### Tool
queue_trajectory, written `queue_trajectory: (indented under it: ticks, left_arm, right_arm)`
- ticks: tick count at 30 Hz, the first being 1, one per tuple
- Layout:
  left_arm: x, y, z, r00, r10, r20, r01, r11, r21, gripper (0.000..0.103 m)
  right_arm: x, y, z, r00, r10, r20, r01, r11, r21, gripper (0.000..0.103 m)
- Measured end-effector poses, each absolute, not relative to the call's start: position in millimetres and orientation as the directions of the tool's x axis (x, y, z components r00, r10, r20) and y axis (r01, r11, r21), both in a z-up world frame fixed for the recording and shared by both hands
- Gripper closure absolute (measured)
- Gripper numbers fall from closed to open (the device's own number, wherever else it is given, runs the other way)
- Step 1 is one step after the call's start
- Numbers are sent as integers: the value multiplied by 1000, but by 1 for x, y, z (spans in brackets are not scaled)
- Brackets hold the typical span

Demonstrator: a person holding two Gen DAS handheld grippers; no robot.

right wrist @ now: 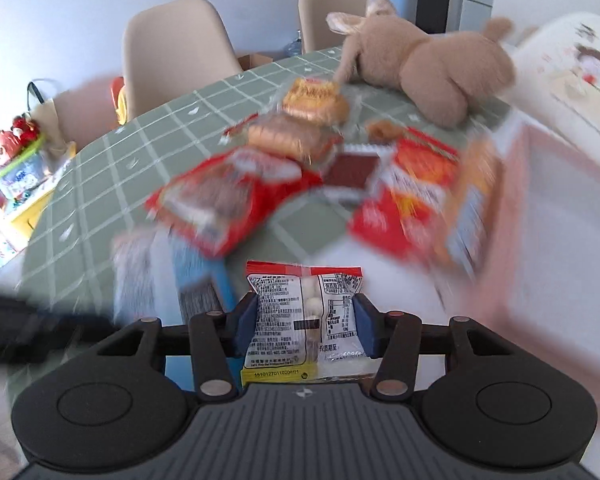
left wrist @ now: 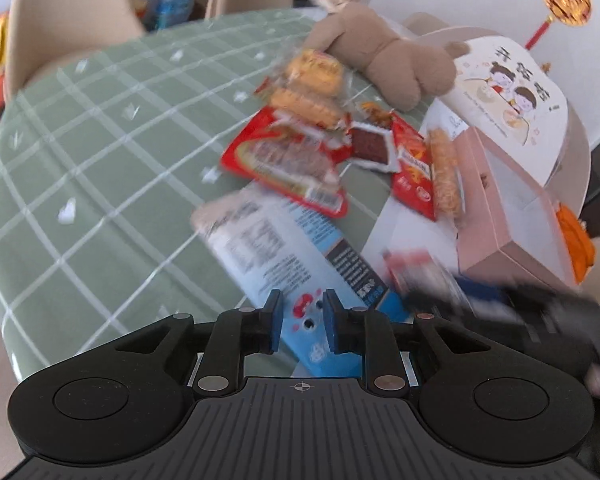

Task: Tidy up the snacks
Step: 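Grasp the clear cookie packet with blue label with left tool while right holds white packet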

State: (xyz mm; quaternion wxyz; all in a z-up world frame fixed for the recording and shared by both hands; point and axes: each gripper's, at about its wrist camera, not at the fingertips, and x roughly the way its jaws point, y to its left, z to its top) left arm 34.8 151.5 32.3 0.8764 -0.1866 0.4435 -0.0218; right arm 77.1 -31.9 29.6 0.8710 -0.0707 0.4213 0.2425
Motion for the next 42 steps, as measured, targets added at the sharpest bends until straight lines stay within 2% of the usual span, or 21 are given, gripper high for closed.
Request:
queue_trajectory:
  ticks: [4, 7, 9, 11, 15, 20, 22, 25, 28, 33, 36, 42]
  left_arm:
    - [44, 116, 52, 650, -143, -746, -51, 972, -230, 78]
    - [52, 90, 55, 641, -180, -746, 15, 975, -222, 78]
    - [52, 77, 54, 621, -214, -754, 63, 972, -224, 78]
    - [48, 69, 52, 609, -226, -760, 98, 973, -211, 77]
    - [40, 66, 46, 579, -243, -778, 132, 970, -204, 77]
    - [37, 67, 45, 565, -241, -789, 224, 965, -135, 77]
    - [39, 65, 44, 549, -261, -794, 255, 957, -138, 77]
    - [45, 68, 39, 528, -299, -795, 209, 953, -219, 77]
    - [57, 70, 31, 510, -318, -799, 121, 946, -300, 77]
    - [80, 56, 22, 510, -290, -810, 70, 952, -297, 77]
    - [89, 32, 20, 509, -304, -805, 155, 953, -262, 77]
    - [75, -7, 23, 510, -296, -808, 357, 927, -114, 75]
  right_arm:
    - [47, -77, 31, 546, 344, -764, -415, 903, 110, 53]
    - [38, -105, 32, 567, 326, -757, -367, 922, 123, 51]
    - [37, -120, 37, 595, 321, -737, -343, 931, 128, 38]
    - [41, -129, 44, 643, 292, -708, -314, 944, 104, 35]
    - [73, -134, 49, 666, 276, -693, -286, 952, 104, 35]
    - [111, -118, 45, 673, 259, -693, -280, 956, 85, 35]
    - [111, -115, 44, 641, 298, -707, -305, 945, 122, 35]
    - [93, -116, 41, 588, 362, -723, -343, 921, 183, 32]
    - [65, -125, 32, 568, 356, -742, -332, 924, 188, 28]
    - [31, -158, 18, 601, 213, -771, -209, 972, 105, 28]
    - [19, -179, 15, 631, 123, -766, -113, 991, 67, 28]
    - [-2, -195, 13, 653, 104, -750, -70, 995, 77, 26]
